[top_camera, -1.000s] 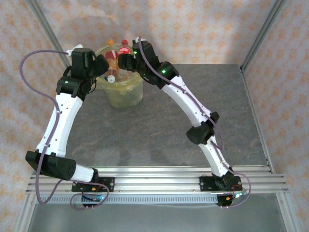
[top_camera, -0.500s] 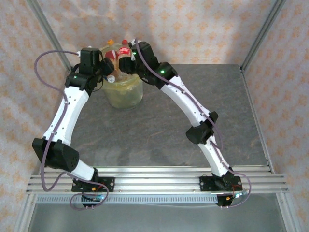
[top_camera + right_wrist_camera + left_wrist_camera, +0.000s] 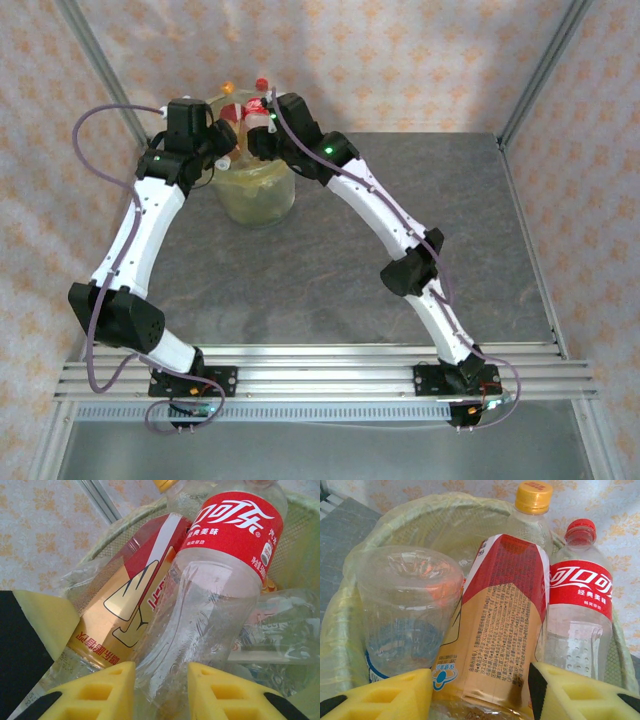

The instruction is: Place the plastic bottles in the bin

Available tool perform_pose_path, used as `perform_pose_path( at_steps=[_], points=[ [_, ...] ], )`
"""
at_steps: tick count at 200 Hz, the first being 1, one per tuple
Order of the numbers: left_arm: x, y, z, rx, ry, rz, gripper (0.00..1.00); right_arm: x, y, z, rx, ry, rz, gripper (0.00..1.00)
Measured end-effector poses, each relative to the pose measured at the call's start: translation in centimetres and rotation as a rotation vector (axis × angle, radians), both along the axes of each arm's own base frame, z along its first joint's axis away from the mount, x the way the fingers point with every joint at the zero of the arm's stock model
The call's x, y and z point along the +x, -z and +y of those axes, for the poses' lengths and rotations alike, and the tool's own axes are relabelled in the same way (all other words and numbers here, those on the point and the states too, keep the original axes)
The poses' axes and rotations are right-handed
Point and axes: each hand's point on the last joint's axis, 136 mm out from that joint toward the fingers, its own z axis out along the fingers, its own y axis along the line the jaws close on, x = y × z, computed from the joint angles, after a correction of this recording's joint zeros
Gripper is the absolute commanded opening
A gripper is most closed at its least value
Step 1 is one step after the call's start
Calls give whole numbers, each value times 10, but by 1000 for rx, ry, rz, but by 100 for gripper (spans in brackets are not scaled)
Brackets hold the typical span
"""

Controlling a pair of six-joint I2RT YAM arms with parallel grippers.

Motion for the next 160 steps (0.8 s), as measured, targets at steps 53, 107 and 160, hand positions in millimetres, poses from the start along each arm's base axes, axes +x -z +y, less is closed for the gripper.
perform_pose_path(
  at_steps=[53, 107, 160],
  points=[
    [0, -5, 0, -1, 1, -11, 56, -4, 1, -2, -6, -8, 17, 29],
    [1, -24, 0, -3, 2, -53, 61, -13, 1, 0, 1, -46, 41, 45],
    [-1, -54, 0, -2, 5, -116, 69, -25, -13, -11, -28, -62, 31, 62]
  ],
)
